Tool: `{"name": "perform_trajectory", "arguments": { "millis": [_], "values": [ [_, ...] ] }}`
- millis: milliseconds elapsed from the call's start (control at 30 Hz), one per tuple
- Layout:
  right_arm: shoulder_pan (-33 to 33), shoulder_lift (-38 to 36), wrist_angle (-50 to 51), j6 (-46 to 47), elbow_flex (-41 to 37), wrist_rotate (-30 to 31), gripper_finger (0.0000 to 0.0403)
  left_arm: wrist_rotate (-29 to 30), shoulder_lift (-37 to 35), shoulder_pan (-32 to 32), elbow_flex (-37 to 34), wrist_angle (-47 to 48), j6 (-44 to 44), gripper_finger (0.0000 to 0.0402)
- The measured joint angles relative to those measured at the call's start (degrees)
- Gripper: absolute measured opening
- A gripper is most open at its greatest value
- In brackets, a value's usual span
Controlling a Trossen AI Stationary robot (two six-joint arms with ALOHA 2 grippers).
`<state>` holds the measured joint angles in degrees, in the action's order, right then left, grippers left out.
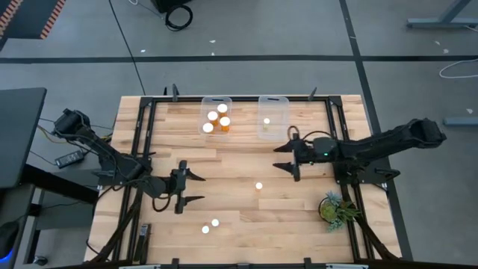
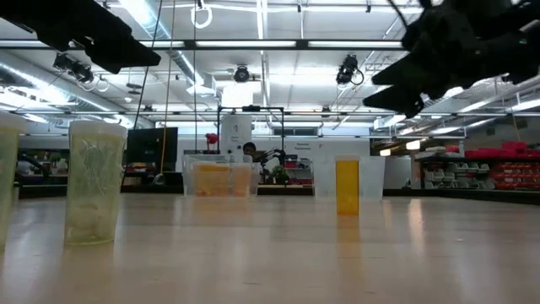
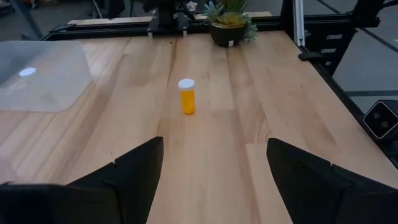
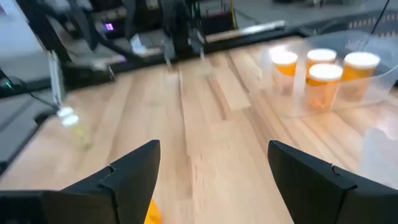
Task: Pick and place medicine bottles into bin by pill shape (circle, oval)
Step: Put the small orange pill bottle into the left transparent bin
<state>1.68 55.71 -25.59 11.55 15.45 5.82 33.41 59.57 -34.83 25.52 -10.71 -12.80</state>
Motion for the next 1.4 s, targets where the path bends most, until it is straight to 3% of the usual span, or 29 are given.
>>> {"name": "perform_trajectory", "arguments": {
  "millis": [267,500,800,1133,1400],
  "values": [
    [0.4,16.5,5.4,-2.6,11.9,-2.7,0.0305,0.0,0.0,0.0,0.0,0.0,0.0,0.0293],
    [5.1,26.6,14.1,-4.1,22.0,-2.9,0.0305,0.0,0.0,0.0,0.0,0.0,0.0,0.0293],
    [12.4,33.6,28.2,-4.2,33.8,6.8,0.0305,-0.1,0.0,0.0,0.0,0.0,0.0,0.0293],
    [14.9,39.3,36.2,0.5,38.9,7.5,0.0304,-0.1,0.0,0.0,0.0,0.0,0.0,0.0293],
    [14.9,40.3,38.7,2.6,38.9,7.5,0.0271,-0.1,0.0,0.0,0.0,0.0,0.0,0.0293]
  ]
}}
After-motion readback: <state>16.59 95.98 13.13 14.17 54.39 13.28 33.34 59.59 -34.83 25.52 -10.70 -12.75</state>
